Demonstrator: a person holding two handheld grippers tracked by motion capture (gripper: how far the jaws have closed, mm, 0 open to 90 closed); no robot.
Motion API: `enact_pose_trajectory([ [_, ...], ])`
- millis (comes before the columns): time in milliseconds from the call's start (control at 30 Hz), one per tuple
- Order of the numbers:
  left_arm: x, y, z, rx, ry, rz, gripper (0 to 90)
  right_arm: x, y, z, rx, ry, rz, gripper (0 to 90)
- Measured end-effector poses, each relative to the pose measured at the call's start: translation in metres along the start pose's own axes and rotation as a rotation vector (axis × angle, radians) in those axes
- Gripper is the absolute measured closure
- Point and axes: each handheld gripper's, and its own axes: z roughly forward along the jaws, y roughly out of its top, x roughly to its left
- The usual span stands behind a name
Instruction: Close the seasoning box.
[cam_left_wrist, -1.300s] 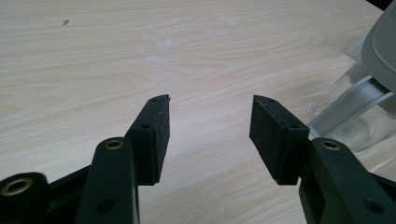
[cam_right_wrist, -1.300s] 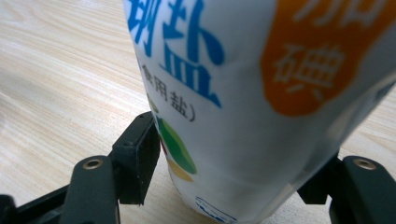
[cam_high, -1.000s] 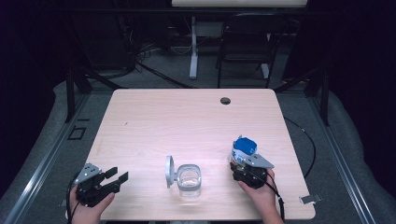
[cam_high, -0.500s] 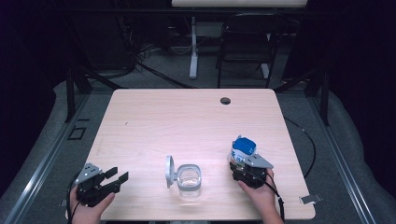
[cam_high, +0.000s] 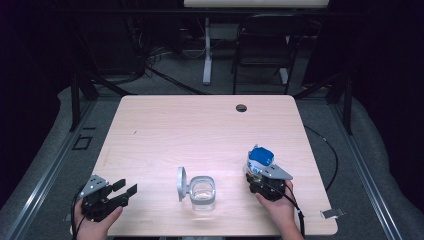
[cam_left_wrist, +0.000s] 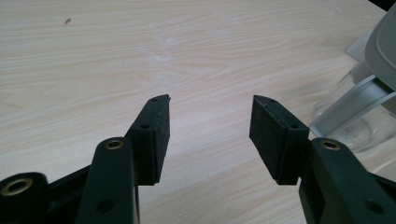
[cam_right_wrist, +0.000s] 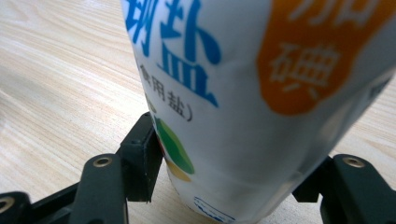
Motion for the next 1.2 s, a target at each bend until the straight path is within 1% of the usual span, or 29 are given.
enact_pose_trajectory([
  [133,0.0002,-0.0002,0.0,0.001,0.002,-0.002,48.2,-0.0005,0.0002,-0.0001,0.0,0.006,-0.003,39.5],
  [233,0.0005,-0.0004,0.0,0.001,0.001,-0.001,48.2,0.0002,0.001,-0.0005,0.006,-0.001,-0.011,40.0],
  [267,0.0007,-0.0004,-0.0001,0.0,0.001,-0.001,48.3,0.0014,0.0009,0.0002,-0.003,-0.004,-0.007,40.0],
  [333,0.0012,-0.0004,-0.0005,0.0,0.0,-0.002,48.3,0.0014,0.0012,0.0,0.001,0.001,-0.022,40.2],
  [467,0.0015,-0.0009,0.0003,0.0,0.001,-0.006,48.3,0.0013,0.001,-0.0002,0.0,0.0,-0.03,40.2],
  [633,0.0017,-0.0013,0.001,0.003,0.003,-0.006,48.3,0.001,0.0008,-0.0006,0.0,-0.002,-0.03,40.3],
  [867,0.0029,-0.0022,0.0017,0.01,0.0,-0.007,48.3,-0.0002,0.0005,-0.0009,-0.003,0.008,-0.032,40.4],
  [1000,0.0029,-0.0023,0.0016,0.006,0.0,-0.008,48.3,-0.0005,0.0001,-0.0006,-0.012,0.016,-0.014,40.5],
  [1067,0.003,-0.0023,0.0014,0.004,0.0,-0.009,48.3,-0.0009,0.0007,-0.0016,-0.001,0.016,-0.024,40.5],
  [1200,0.003,-0.0022,0.001,0.006,0.0,-0.01,48.3,0.0,0.0015,-0.0022,0.003,0.014,-0.039,40.5],
])
